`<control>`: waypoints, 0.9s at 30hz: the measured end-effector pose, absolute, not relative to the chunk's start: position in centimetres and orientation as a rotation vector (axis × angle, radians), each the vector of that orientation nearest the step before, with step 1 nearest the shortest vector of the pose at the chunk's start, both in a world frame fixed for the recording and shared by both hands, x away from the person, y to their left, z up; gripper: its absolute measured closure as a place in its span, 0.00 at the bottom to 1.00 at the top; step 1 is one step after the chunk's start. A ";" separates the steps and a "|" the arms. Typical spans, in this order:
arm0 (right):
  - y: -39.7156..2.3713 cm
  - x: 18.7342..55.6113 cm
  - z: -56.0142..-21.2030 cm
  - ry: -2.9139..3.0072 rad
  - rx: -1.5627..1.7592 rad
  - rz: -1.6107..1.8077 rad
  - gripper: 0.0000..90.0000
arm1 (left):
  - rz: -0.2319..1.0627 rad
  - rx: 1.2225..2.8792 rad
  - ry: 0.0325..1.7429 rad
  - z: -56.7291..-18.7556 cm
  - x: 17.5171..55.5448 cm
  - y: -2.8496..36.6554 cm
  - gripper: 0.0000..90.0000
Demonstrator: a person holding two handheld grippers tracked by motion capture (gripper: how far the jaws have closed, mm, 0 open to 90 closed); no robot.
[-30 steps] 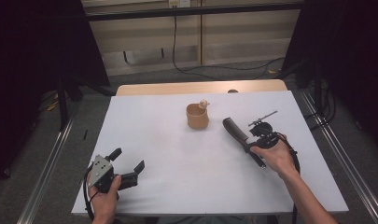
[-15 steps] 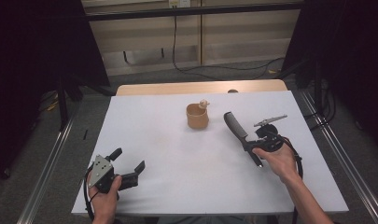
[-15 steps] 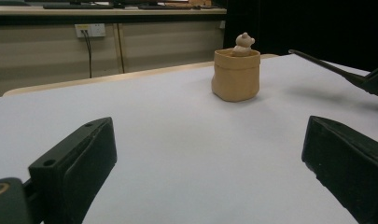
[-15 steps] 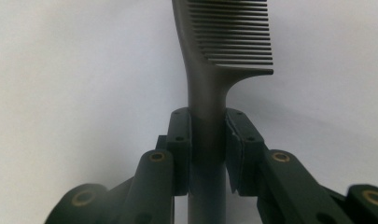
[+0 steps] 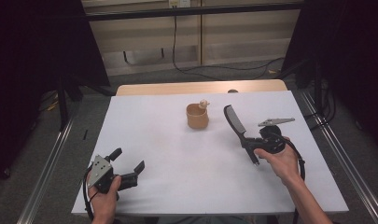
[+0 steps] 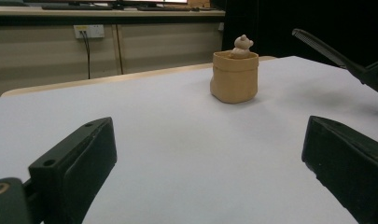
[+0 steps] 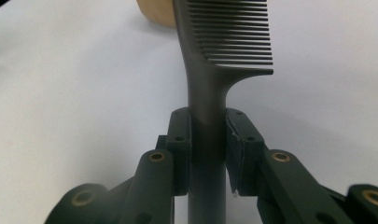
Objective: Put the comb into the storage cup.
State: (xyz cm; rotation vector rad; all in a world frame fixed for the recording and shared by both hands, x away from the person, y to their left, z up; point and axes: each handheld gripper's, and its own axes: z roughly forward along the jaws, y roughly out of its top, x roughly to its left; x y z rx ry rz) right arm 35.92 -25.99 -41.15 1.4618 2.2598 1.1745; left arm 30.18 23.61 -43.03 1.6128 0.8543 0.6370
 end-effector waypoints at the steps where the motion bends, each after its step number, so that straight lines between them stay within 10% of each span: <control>1: -25.9 35.8 -41.1 2.239 1.440 1.196 0.81 | 0.639 1.613 0.853 -43.0 30.2 23.6 0.04; 27: -25.1 35.0 -39.8 2.003 1.148 1.480 0.81 | 0.637 1.604 0.861 -43.0 30.2 23.6 0.04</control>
